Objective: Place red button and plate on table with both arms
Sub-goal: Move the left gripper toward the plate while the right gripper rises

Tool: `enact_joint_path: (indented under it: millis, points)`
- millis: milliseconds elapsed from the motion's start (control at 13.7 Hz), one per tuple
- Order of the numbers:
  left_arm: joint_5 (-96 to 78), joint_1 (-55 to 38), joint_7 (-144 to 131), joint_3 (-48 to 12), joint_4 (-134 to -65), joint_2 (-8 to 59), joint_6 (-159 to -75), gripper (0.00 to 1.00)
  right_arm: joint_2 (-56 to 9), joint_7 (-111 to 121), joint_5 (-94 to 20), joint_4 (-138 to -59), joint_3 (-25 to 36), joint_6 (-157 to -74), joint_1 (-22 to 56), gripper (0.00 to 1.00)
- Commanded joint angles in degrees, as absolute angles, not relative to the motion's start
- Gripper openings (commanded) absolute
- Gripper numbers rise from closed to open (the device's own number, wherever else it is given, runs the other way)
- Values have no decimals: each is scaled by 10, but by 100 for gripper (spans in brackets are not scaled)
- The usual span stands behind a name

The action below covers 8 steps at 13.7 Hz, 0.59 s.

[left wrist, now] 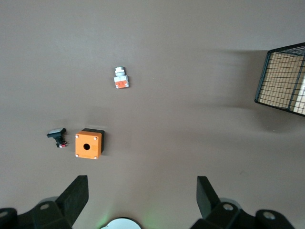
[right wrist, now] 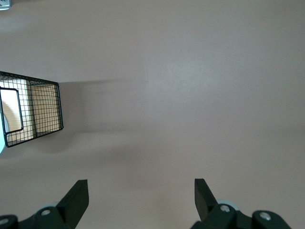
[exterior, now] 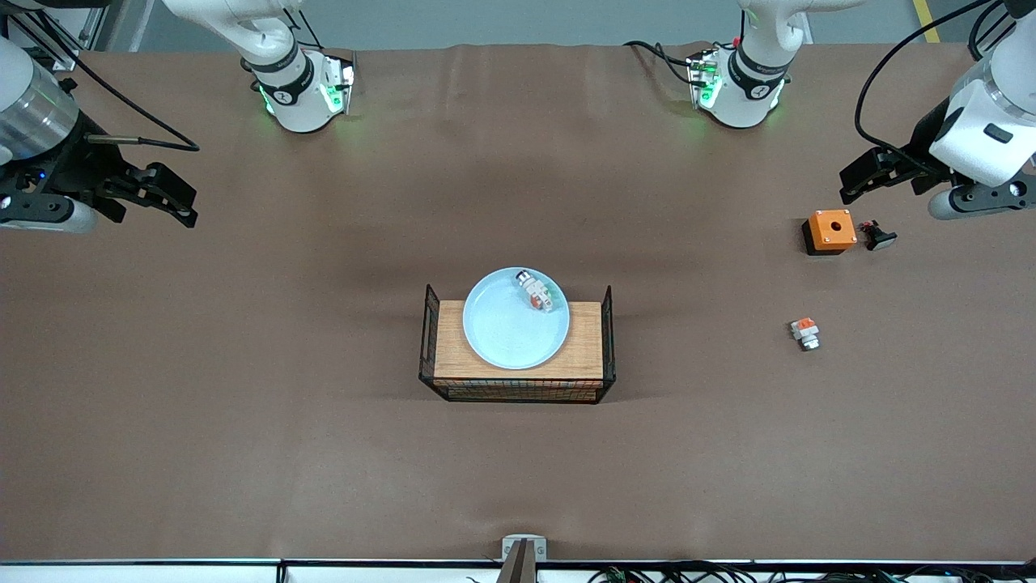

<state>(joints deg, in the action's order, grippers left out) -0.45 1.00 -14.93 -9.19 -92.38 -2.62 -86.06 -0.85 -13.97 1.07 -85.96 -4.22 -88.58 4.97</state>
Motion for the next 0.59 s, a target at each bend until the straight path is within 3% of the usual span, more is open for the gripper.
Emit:
enact_joint_path:
  millis: [0,512]
  points:
    - [-18,8,-164,-95,-915,-21,-860,100,-17,-151,15,-845,-41,-875,54,98]
    - [-44,6,-225,-126,-914,-4,-897,100,-17,-232,15,-846,-41,-863,83,98]
